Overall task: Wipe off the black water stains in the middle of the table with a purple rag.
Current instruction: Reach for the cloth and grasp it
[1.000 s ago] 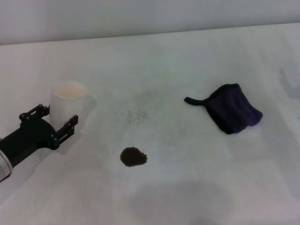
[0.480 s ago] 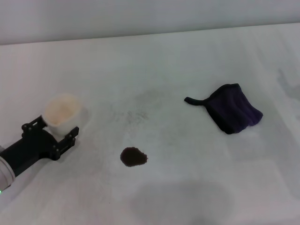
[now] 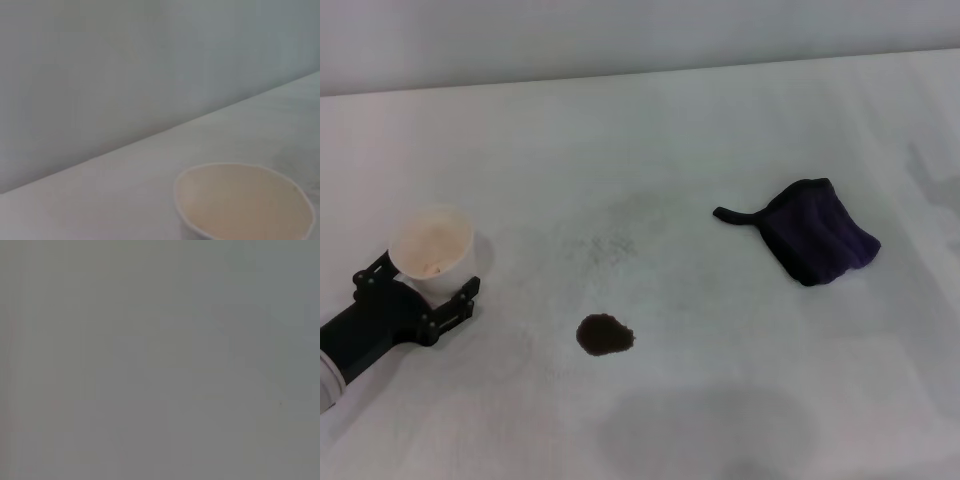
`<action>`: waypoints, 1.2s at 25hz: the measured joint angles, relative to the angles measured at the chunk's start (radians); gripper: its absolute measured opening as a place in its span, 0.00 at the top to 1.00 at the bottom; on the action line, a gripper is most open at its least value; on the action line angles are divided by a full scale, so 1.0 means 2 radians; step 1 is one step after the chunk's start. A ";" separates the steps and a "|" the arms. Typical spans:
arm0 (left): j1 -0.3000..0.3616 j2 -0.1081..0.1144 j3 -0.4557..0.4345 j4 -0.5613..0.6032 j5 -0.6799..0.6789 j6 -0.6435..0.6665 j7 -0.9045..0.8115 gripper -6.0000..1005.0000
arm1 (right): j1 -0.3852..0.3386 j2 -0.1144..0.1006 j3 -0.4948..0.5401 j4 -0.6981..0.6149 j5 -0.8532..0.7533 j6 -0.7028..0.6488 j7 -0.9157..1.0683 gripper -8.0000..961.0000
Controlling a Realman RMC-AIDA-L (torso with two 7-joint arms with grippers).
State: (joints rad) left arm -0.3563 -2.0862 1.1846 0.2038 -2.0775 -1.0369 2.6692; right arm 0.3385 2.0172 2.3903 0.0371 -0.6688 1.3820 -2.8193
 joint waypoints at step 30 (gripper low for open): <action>0.110 0.003 -0.003 -0.004 -0.165 -0.079 0.003 0.12 | -0.019 -0.017 -0.069 0.117 -0.001 -0.102 0.323 0.10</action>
State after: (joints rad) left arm -0.1368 -2.0804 1.1780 0.1952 -2.4078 -1.1948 2.6754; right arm 0.2999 1.9826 2.2517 0.2712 -0.6711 1.1782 -2.1739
